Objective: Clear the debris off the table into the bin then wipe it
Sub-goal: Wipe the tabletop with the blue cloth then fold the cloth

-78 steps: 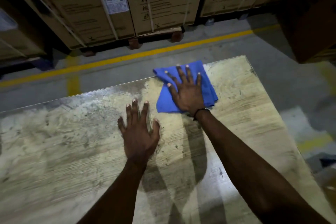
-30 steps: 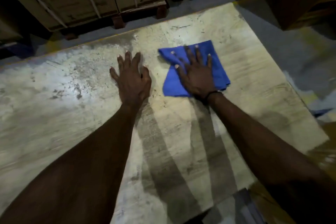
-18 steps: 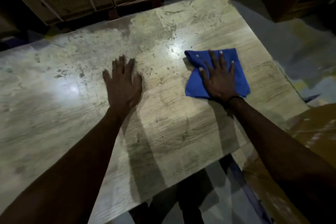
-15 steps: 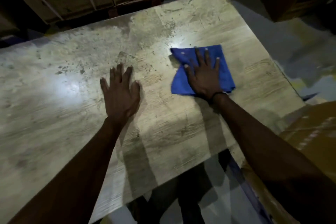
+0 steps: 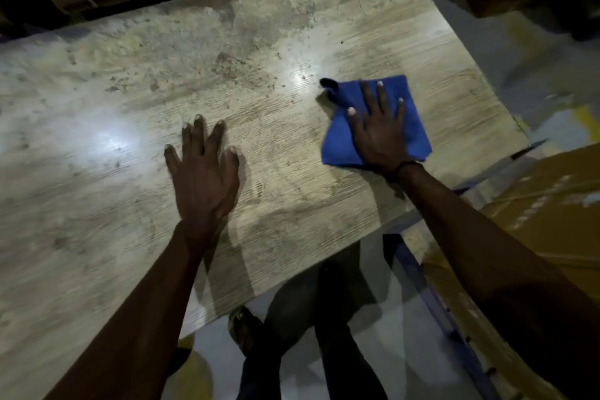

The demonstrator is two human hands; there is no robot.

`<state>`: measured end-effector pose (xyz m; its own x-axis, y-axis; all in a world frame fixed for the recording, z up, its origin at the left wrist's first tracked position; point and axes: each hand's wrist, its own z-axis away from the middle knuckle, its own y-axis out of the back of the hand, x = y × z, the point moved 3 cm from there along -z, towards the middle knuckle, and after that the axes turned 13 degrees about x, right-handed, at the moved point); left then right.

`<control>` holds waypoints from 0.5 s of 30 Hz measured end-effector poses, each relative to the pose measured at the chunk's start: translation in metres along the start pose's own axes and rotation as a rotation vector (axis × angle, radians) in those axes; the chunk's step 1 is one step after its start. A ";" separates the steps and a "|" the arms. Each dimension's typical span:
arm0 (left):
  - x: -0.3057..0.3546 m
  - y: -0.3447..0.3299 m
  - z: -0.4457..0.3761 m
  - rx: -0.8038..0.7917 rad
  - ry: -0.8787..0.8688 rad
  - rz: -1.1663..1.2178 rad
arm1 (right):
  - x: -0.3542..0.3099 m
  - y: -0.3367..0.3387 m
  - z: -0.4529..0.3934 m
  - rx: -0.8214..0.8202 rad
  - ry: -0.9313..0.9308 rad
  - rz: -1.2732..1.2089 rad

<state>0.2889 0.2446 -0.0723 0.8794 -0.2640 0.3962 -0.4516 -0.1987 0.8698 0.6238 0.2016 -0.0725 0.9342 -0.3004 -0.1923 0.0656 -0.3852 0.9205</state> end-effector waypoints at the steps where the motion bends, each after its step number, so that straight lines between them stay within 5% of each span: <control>1: -0.002 0.002 0.002 0.000 -0.001 0.001 | -0.020 -0.004 0.005 0.023 0.031 -0.020; 8: -0.042 0.026 0.022 -0.017 0.004 -0.028 | -0.098 0.036 0.141 -0.170 0.403 -0.100; 15: -0.078 0.038 0.022 -0.003 0.035 -0.044 | -0.064 0.013 0.070 -0.065 0.054 -0.012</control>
<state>0.2001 0.2366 -0.0769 0.9032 -0.2223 0.3673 -0.4117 -0.2062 0.8877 0.5404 0.1546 -0.0722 0.9508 -0.2479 -0.1860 0.0976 -0.3299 0.9389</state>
